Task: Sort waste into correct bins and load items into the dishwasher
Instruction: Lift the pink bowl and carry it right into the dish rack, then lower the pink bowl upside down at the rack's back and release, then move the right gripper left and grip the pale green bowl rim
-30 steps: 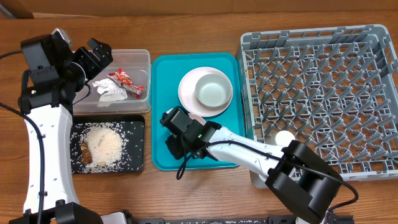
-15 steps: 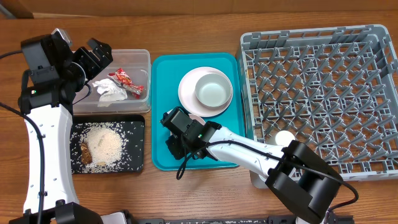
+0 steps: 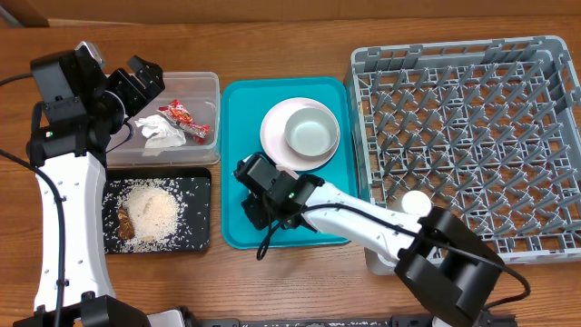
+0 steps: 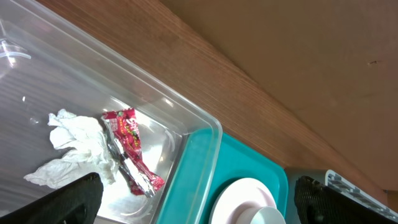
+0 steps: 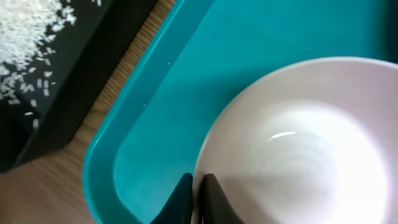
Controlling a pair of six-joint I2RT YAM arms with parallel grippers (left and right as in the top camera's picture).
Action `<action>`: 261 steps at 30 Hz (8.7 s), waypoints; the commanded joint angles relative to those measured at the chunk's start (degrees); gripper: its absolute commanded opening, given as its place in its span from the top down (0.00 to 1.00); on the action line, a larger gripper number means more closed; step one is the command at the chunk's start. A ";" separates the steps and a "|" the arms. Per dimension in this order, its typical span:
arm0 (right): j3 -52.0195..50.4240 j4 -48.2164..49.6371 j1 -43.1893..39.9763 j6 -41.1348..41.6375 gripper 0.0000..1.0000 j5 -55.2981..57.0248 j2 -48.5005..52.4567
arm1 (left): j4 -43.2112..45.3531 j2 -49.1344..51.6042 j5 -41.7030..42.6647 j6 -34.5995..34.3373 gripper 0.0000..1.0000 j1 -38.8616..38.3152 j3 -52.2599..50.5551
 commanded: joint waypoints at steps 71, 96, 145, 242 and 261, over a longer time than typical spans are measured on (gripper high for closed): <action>8.63 13.62 -61.57 4.61 0.96 -69.77 2.54 | 0.07 0.35 -0.52 -0.37 0.00 -0.13 0.57; 8.31 9.49 -60.33 4.81 0.96 -62.45 2.54 | 0.07 0.35 -0.52 -0.37 0.00 -0.13 0.57; 5.42 12.59 -63.58 14.88 0.84 -58.73 2.58 | 0.07 0.35 -0.55 -0.37 0.00 -0.13 0.57; 5.27 7.08 -18.49 -3.26 0.31 1.31 2.58 | 0.07 0.35 -0.52 -0.37 0.00 -0.13 0.57; 2.36 8.57 -18.49 -6.27 0.38 1.66 7.17 | 0.07 0.35 -0.52 -0.37 0.00 -0.13 0.57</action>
